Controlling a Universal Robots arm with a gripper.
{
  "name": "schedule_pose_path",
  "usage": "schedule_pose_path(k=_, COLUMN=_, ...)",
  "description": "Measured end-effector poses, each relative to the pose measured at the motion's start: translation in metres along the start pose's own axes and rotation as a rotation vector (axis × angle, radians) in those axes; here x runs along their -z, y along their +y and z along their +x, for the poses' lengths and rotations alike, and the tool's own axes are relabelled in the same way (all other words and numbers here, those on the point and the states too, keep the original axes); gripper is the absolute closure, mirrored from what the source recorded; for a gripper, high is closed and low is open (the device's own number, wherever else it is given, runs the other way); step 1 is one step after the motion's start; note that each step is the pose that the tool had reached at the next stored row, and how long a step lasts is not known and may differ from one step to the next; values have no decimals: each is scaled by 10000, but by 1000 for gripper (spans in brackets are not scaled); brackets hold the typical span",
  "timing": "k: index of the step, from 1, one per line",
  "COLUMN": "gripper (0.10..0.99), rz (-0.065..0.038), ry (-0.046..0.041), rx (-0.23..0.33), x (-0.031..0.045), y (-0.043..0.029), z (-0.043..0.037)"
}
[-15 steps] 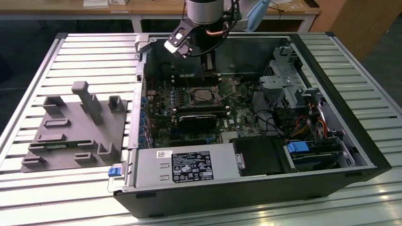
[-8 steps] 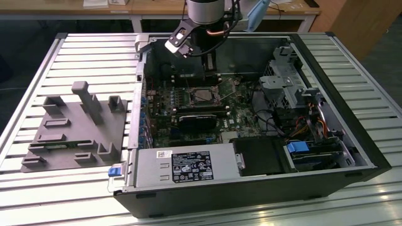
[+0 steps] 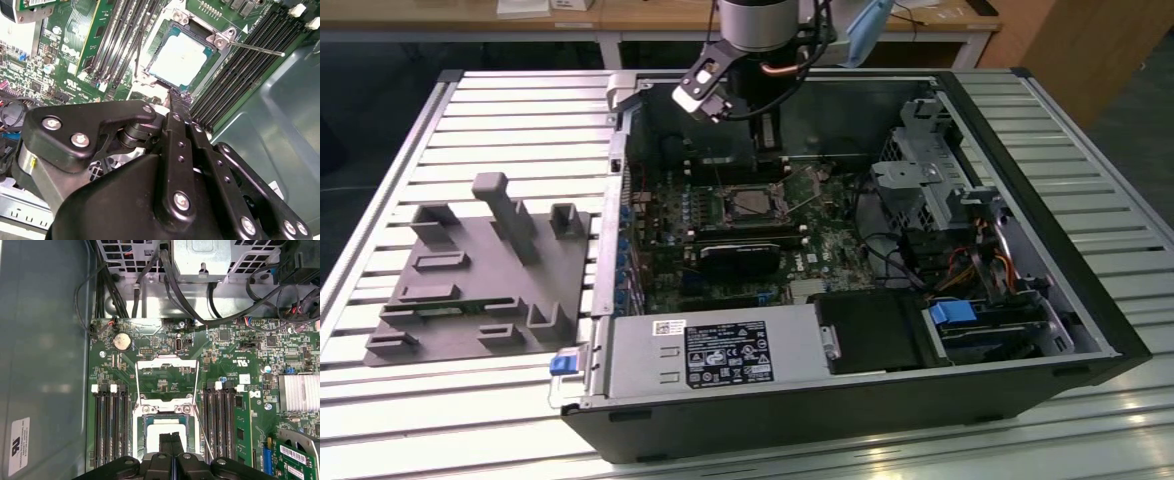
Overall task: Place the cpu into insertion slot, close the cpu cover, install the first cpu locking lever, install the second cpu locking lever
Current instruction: 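Close the cpu cover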
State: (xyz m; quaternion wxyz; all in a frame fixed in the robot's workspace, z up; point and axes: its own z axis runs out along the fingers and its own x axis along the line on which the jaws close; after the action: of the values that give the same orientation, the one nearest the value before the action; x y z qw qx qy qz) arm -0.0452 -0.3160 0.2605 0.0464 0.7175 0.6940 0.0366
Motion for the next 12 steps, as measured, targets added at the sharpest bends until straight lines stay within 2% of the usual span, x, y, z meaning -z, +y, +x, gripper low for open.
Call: schedule_pose_path(k=12, gripper=984, rz=1, ry=0, rx=0, x=-3, y=24, z=1)
